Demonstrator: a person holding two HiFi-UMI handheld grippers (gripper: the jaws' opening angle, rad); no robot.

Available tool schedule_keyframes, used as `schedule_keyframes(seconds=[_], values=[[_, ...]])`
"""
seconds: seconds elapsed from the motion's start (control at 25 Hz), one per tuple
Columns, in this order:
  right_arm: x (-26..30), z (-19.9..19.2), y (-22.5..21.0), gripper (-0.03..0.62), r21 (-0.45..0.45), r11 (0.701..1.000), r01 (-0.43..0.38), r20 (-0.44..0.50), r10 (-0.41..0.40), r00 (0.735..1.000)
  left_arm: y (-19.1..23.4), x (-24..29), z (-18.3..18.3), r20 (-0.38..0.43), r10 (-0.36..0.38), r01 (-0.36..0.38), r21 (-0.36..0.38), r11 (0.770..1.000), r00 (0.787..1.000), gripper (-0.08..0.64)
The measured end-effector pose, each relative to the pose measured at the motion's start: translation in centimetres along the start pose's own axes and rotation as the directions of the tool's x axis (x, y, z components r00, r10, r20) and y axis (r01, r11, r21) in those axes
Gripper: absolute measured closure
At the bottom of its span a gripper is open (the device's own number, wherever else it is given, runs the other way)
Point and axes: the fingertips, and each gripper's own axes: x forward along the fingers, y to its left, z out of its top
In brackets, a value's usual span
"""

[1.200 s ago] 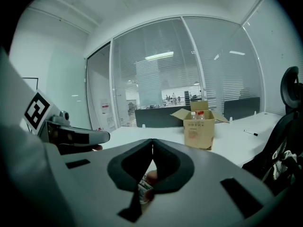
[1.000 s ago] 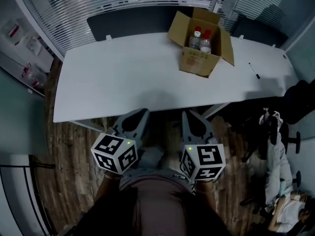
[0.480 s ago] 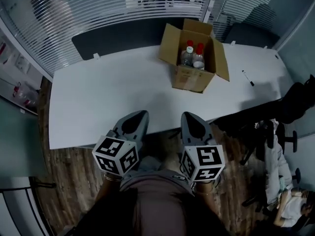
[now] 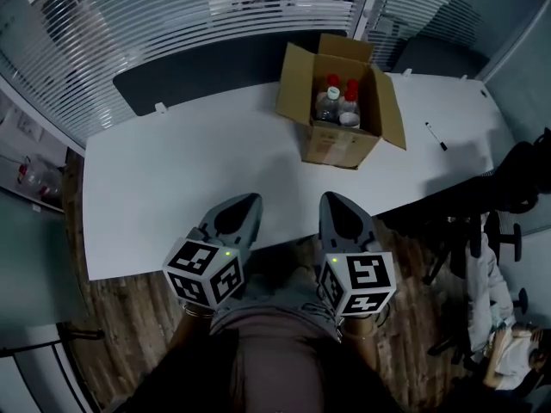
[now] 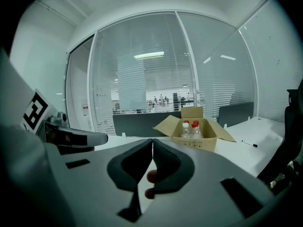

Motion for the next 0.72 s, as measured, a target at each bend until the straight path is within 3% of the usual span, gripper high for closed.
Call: schedule_keyframes(seconds=[0.32,0.72], values=[[2.2,0.8,-3.6,0.568,-0.028,0.999,0.014,0.008,-0.014,1.000,0.3,3.1,0.1,-0.031,0.006,-0.006,-0.001,1.000,1.000,0.555],[6.6,3.1,-9.4,0.568,-0.069,0.997,-0.046,-0.006,0.046,0.999,0.6,9.5,2.4,-0.009,0.077,-0.077,-0.011,0.997,0.997,0.555]])
